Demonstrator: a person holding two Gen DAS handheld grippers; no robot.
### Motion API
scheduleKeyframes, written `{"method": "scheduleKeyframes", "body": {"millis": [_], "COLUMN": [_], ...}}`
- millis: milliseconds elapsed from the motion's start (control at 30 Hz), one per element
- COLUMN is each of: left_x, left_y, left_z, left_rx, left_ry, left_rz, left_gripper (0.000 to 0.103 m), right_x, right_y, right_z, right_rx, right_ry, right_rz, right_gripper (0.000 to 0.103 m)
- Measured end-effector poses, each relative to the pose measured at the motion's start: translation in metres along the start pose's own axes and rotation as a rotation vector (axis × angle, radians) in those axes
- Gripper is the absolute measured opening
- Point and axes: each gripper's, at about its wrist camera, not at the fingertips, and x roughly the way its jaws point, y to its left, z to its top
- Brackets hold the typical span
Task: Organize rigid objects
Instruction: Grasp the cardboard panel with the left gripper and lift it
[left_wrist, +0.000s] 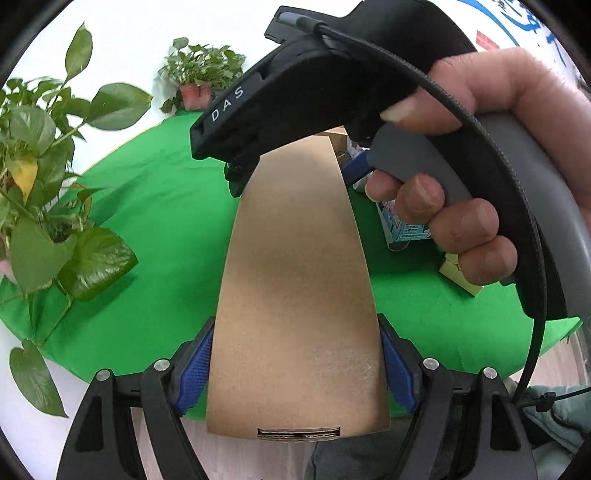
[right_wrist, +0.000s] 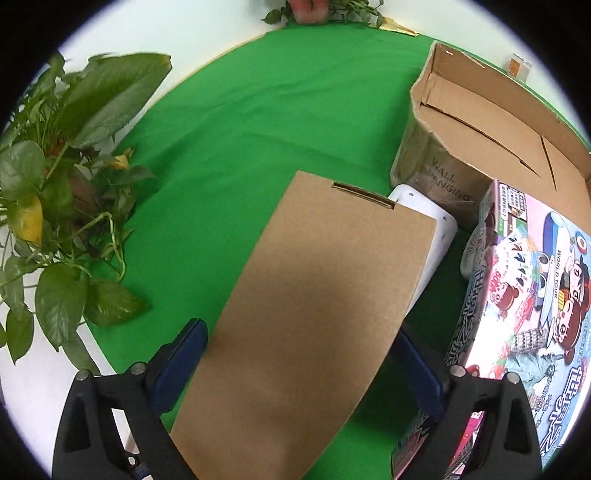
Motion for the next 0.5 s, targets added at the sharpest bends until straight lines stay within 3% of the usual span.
{"method": "scheduleKeyframes", "body": {"millis": [167,500], "left_x": [-0.012,-0.047], "left_y": [-0.015,-0.057], "left_z": [0.005,0.059], "left_rx": [0.060,0.235], "left_ry": [-0.051,-0.262], "left_rz": [0.004,0.064], "left_gripper": [0.078,0.078], "right_x": [-0.017,-0.117], "right_y": [-0.020,-0.043], "right_z": [-0.003,0.023], "right_rx": [0.064,0.095], "right_ry": [-0.064,-0.304], "right_rz": [0.029,0.046], "right_gripper": [0.096,0.096]}}
